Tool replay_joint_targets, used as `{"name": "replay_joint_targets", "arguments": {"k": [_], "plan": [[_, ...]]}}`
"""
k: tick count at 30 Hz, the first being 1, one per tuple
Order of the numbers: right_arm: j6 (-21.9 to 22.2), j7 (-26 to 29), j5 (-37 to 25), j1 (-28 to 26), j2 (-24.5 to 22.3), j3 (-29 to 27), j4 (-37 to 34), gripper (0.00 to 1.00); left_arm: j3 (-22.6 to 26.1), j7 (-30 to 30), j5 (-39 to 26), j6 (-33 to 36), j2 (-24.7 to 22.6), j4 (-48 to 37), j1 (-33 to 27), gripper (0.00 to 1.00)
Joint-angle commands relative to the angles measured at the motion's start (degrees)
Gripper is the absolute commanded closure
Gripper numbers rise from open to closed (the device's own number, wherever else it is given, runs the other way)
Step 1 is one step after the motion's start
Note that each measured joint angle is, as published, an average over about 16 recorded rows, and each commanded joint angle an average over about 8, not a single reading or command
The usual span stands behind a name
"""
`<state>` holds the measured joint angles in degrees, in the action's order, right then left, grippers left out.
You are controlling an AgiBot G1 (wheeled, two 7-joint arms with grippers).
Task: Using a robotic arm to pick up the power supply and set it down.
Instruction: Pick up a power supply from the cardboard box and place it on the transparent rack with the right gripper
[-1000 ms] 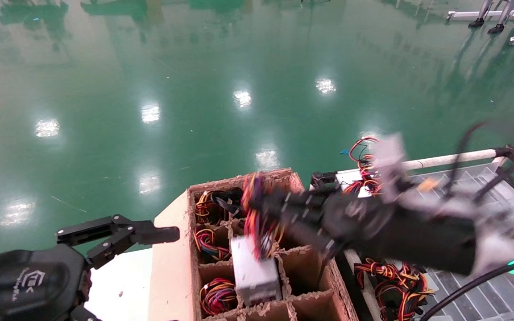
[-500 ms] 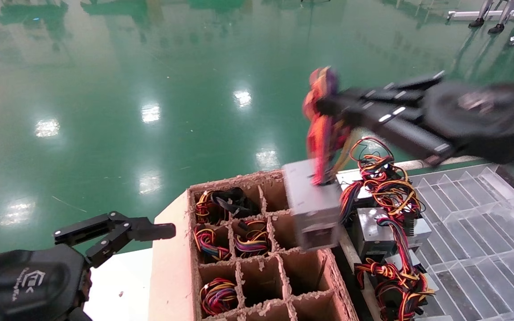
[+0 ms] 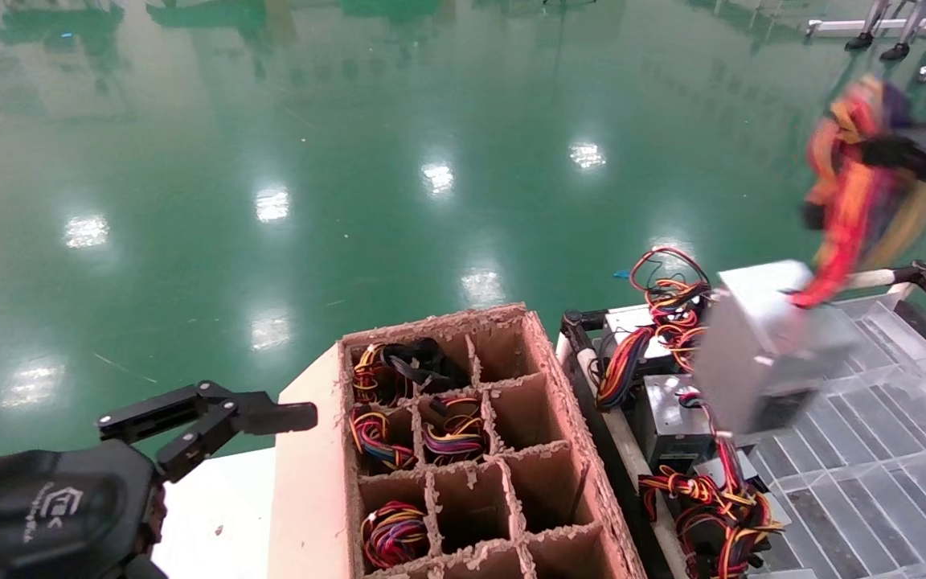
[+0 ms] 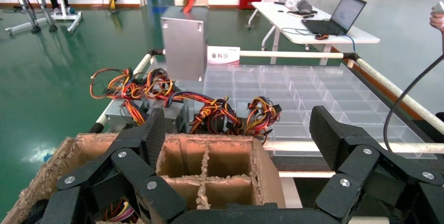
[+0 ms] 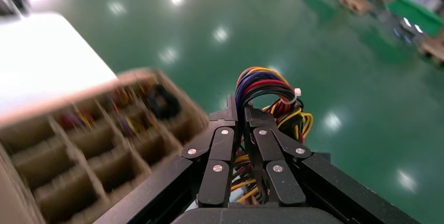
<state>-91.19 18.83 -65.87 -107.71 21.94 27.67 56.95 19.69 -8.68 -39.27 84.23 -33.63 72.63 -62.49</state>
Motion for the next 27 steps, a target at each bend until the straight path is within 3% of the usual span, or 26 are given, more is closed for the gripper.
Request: {"name": "replay_joint_targets", "arguments": {"k": [1, 6, 13, 27], "plan": [[-0.04, -0.65, -1.11, -1.49, -2.55, 1.86, 0.42, 1.00, 0.00, 0.00, 0.00, 0.00, 0.00, 0.00, 0.00, 0.00], [0.00, -3.19, -6.29, -4.35, -5.75, 6.89, 0.47, 1.00, 0.01, 0.00, 0.00, 0.00, 0.00, 0.00, 0.00, 0.00], [-0.03, -6.30, -9.38, -6.74, -6.80, 12.97, -2.34, 1.00, 0.01, 0.01, 0.01, 0.00, 0.00, 0.00, 0.00, 0.00], [0.06, -10.20, -4.77, -6.10, -4.25, 23.91, -8.00, 1.00, 0.02, 0.01, 0.02, -0.01, 0.01, 0.00, -0.01, 0.00]]}}
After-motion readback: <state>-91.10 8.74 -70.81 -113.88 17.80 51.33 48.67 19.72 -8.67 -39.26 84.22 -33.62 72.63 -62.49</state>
